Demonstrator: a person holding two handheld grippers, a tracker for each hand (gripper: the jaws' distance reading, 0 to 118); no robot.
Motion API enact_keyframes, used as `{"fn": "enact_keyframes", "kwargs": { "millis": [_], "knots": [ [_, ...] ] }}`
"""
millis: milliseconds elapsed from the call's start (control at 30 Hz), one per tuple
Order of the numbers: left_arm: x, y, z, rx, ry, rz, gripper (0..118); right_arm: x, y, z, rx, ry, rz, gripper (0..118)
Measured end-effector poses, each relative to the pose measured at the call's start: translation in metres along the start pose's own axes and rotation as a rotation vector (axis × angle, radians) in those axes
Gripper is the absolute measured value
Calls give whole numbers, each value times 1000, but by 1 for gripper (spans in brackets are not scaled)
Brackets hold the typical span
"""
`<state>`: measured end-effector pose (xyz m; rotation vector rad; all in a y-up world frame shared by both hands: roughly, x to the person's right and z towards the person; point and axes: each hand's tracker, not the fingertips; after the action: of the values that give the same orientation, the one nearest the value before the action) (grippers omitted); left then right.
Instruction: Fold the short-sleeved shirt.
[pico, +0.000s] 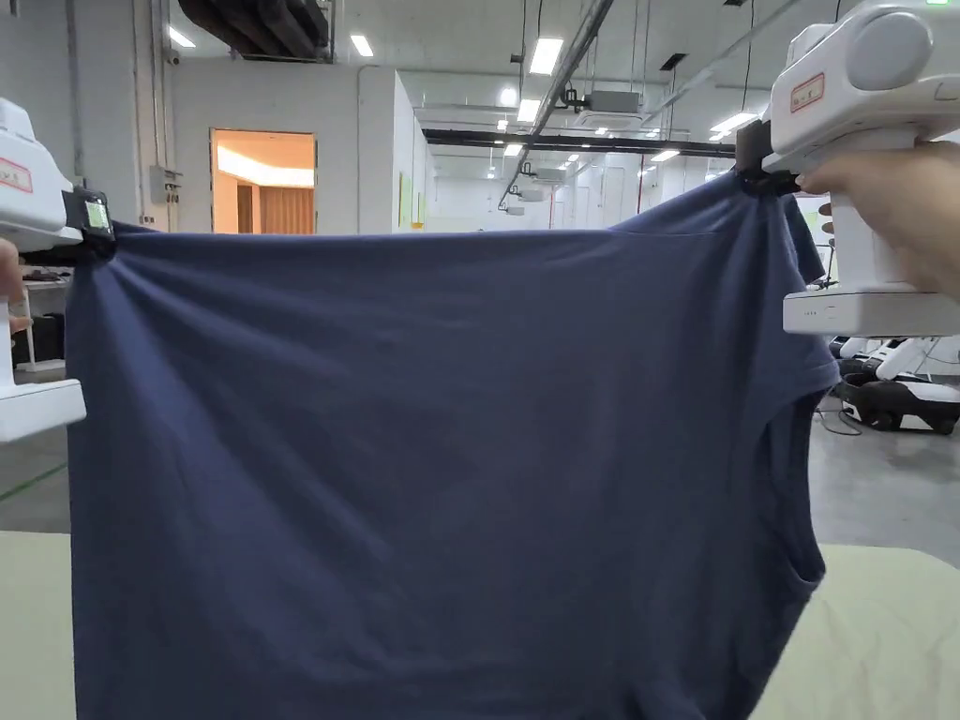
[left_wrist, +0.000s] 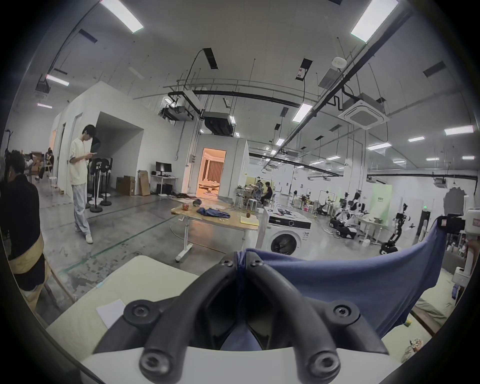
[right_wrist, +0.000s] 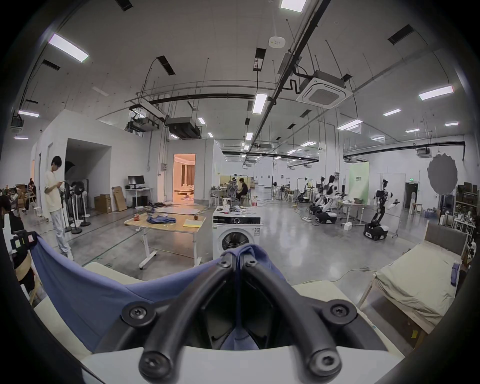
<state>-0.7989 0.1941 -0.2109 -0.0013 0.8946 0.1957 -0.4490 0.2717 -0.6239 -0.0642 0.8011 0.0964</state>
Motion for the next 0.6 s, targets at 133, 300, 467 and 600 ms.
{"fn": "enact_keyframes", "kwargs": {
  "millis": [133,300,467,600],
  "knots": [
    [2,-29,-30,-22,27,-29,0,-4,-45,-30,-21,-13,16,0],
    [2,-119,-48,-183,-21,-45,0,-4,-164,-55,-216,4,-43,0],
    [-12,-255,-13,-410,-49,-44,0,-6,-316,-31,-434,71,-17,0],
    [-32,-346,53,-551,-42,9,0,5,-422,20,-597,111,-31,0]
  ]
}}
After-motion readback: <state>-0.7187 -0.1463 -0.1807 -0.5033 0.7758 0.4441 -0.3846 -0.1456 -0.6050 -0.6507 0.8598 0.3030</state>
